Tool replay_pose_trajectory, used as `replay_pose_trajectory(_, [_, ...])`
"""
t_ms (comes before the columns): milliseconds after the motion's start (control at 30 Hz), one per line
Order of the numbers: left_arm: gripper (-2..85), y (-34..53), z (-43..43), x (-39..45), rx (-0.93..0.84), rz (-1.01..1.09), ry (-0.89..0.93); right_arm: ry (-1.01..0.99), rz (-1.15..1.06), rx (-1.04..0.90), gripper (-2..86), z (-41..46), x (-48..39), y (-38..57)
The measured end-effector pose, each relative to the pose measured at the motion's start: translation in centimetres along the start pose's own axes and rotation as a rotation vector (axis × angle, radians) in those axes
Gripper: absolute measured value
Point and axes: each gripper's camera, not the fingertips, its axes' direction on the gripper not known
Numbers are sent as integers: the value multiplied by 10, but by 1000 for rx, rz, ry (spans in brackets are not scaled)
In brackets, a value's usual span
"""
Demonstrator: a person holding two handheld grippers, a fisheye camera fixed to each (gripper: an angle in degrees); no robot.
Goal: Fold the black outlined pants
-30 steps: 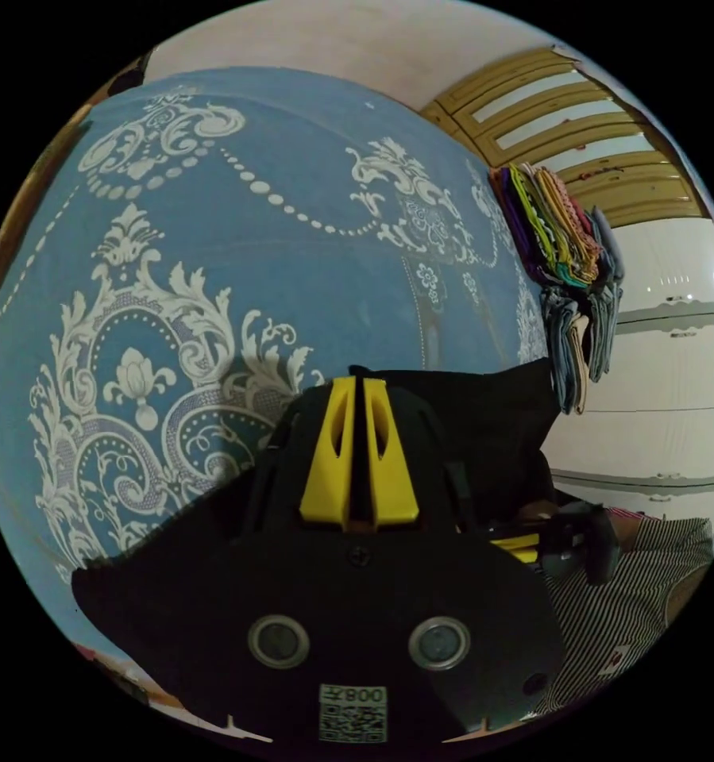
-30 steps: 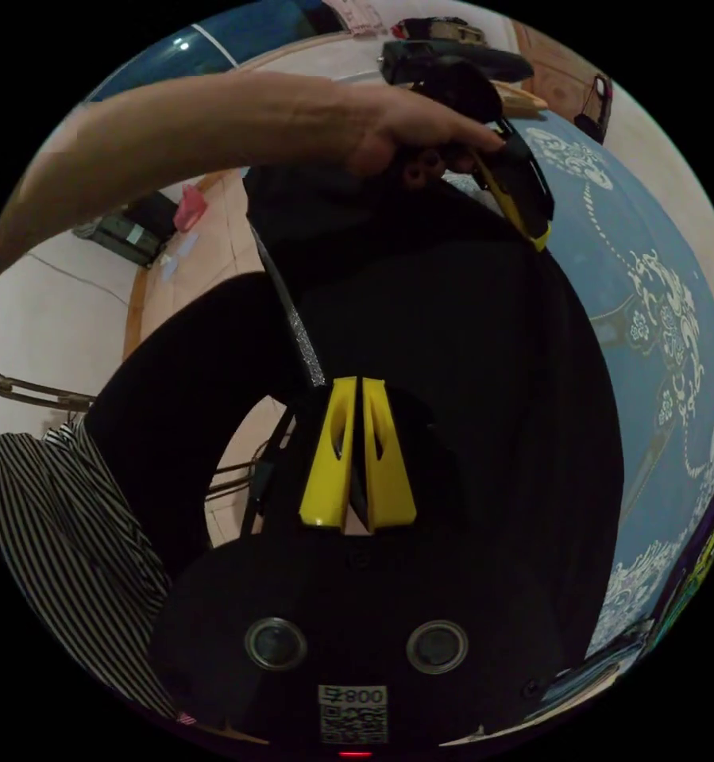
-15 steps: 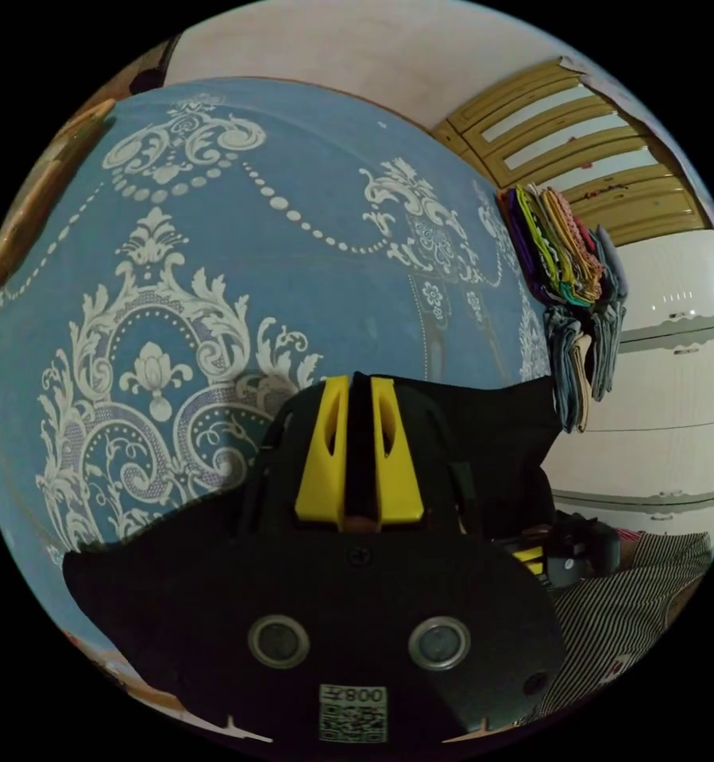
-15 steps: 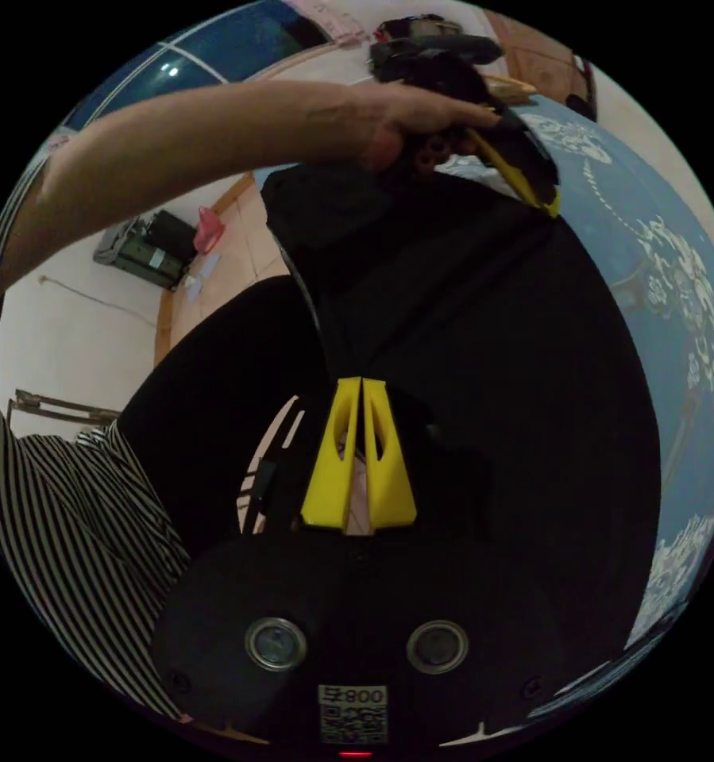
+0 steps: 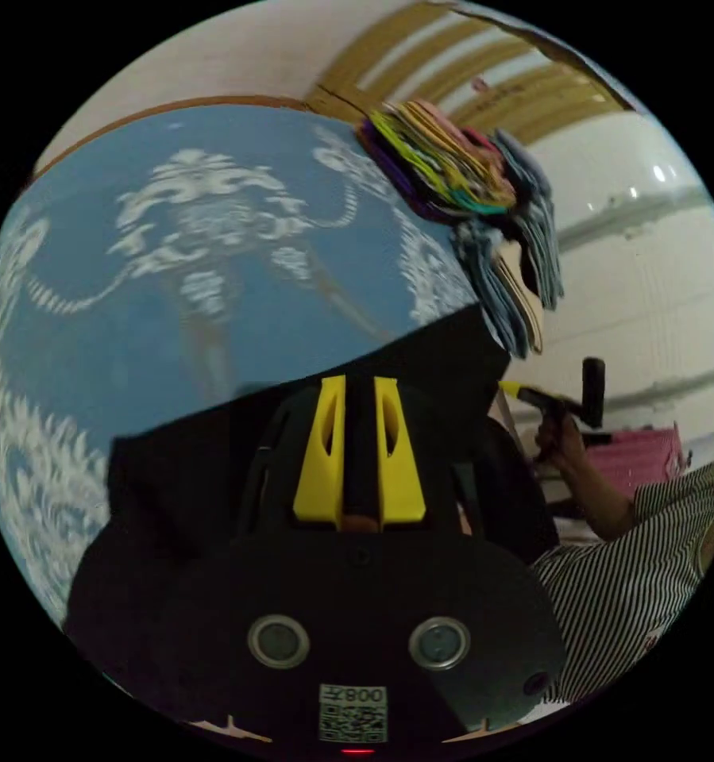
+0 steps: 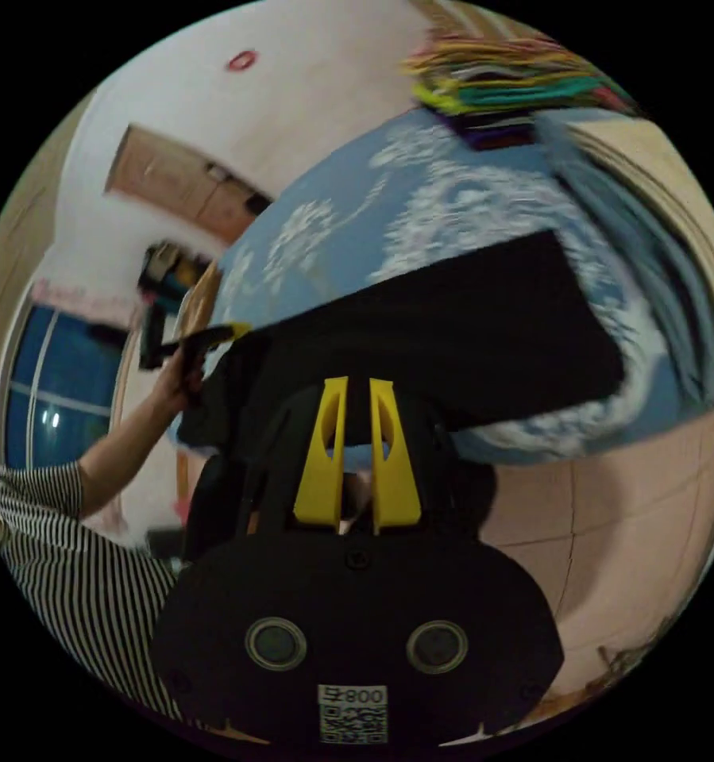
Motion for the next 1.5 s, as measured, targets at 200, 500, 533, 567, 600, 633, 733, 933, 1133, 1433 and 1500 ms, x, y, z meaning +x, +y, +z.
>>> replay_pose_trajectory(200, [90,-101,115,124,-164,241,74,93,195,160,72,-76,118,15])
replay_pose_trajectory(500, [103,-198,235,251,-327,442,-29,131,213,139,83,-118,207,21])
replay_pose_trajectory(533, [104,-206,248,262,-344,455,-58,112,203,109,84,-119,215,22])
replay_pose_trajectory(567, [104,-212,261,272,-358,462,-84,111,199,93,84,-119,218,22])
replay_pose_trajectory(600, [104,-215,267,277,-368,465,-92,123,183,95,84,-122,224,24])
replay_pose_trajectory(633, [103,-219,280,284,-392,466,-103,136,173,96,84,-126,229,26])
replay_pose_trajectory(733, [87,-222,301,302,-399,479,-190,127,172,102,82,-136,245,31])
replay_pose_trajectory(933, [44,-225,319,330,-427,511,-188,126,148,82,66,-150,262,34])
replay_pose_trajectory(1133, [26,-225,316,345,-414,475,-155,54,183,70,41,-163,278,41])
replay_pose_trajectory(1433, [23,-207,261,372,-326,537,-128,-52,129,157,31,-199,257,58])
replay_pose_trajectory(1500, [22,-200,242,375,-294,555,-120,-78,104,184,31,-207,245,62])
